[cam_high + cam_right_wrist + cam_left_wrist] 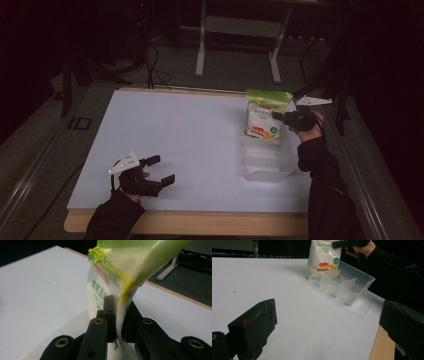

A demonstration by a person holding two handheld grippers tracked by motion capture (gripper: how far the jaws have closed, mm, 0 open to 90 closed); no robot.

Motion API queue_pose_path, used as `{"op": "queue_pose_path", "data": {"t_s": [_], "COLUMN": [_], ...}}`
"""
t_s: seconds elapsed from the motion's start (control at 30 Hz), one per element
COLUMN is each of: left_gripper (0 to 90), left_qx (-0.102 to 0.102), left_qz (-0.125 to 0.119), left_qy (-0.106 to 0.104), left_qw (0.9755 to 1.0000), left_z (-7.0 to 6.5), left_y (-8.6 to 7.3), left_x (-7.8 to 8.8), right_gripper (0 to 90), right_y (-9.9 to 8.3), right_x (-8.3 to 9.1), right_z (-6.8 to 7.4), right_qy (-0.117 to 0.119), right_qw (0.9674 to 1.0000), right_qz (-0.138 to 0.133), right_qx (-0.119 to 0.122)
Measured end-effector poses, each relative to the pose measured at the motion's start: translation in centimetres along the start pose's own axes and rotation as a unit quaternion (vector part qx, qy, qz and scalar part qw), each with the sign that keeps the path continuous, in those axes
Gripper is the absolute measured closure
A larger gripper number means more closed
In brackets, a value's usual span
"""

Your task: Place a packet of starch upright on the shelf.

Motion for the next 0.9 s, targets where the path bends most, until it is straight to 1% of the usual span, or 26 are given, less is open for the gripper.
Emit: {"op": "queue_pose_path", "data": {"t_s": [0.1,0.23,0.33,0.4,0.43,0.47,0.5,0.53,0.57,0.6,0.67,0.77,0.83,0.87,0.9], "left_gripper": [1.9,1.9,1.9,1.9,1.9,1.9,1.9,1.9,1.9,1.9,1.9,1.9,1.9,1.9,1.9], "left_qx": [0.0,0.004,0.005,0.005,0.005,0.005,0.005,0.004,0.004,0.003,0.002,0.002,0.001,0.002,0.001], "left_qz": [-0.004,-0.006,-0.005,-0.005,-0.005,-0.004,-0.004,-0.004,-0.004,-0.004,-0.005,-0.004,-0.004,-0.005,-0.006], "left_qy": [-0.001,-0.002,-0.001,-0.001,-0.001,-0.002,-0.003,-0.003,-0.003,-0.004,-0.004,-0.003,-0.002,-0.002,-0.002], "left_qw": [1.0,1.0,1.0,1.0,1.0,1.0,1.0,1.0,1.0,1.0,1.0,1.0,1.0,1.0,1.0], "left_z": [-0.1,0.1,0.2,0.2,0.1,0.1,0.1,0.1,0.0,0.0,0.0,0.1,0.1,0.0,0.0], "left_y": [0.1,0.2,0.2,0.2,0.2,0.2,0.2,0.2,0.2,0.2,0.2,0.2,0.2,0.3,0.3], "left_x": [0.1,0.1,0.1,0.1,0.1,0.1,0.1,0.2,0.2,0.2,0.2,0.2,0.2,0.2,0.2], "right_gripper": [84.1,84.1,83.3,79.9,76.4,73.3,68.4,61.8,58.5,55.1,44.3,32.6,23.5,17.9,14.2], "right_y": [-0.9,-1.4,-1.3,-1.3,-1.2,-1.2,-1.2,-1.2,-1.2,-1.1,-1.0,-1.0,-0.9,-1.0,-1.0], "right_x": [-0.2,-0.1,-0.1,-0.1,0.0,0.0,0.0,0.1,0.2,0.4,0.8,1.7,2.4,2.7,2.9], "right_z": [-0.5,-0.8,-0.6,-0.6,-0.7,-0.7,-0.6,-0.5,-0.5,-0.4,-0.2,-0.1,0.1,0.3,0.6], "right_qy": [-0.02,-0.022,-0.025,-0.032,-0.04,-0.045,-0.046,-0.05,-0.059,-0.061,-0.072,-0.099,-0.106,-0.109,-0.108], "right_qw": [0.9996,0.9995,0.9992,0.9988,0.9985,0.9981,0.9977,0.9974,0.997,0.997,0.9961,0.9936,0.9926,0.9921,0.9922], "right_qz": [0.019,0.012,0.02,0.026,0.029,0.029,0.027,0.026,0.025,0.022,0.012,0.013,-0.002,-0.003,-0.007], "right_qx": [-0.005,-0.02,-0.026,-0.026,-0.024,-0.032,-0.043,-0.046,-0.043,-0.043,-0.049,-0.054,-0.058,-0.061,-0.062]}}
Point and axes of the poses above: each handheld gripper's, and its own axes: x roughly backward along the jaws, y roughly out of its top, z roughly to its left, the point moved 9 cm from there along -x, roughly forward along the jaws, and after that the axes turned 12 degrees about y, right-handed, at the moved point
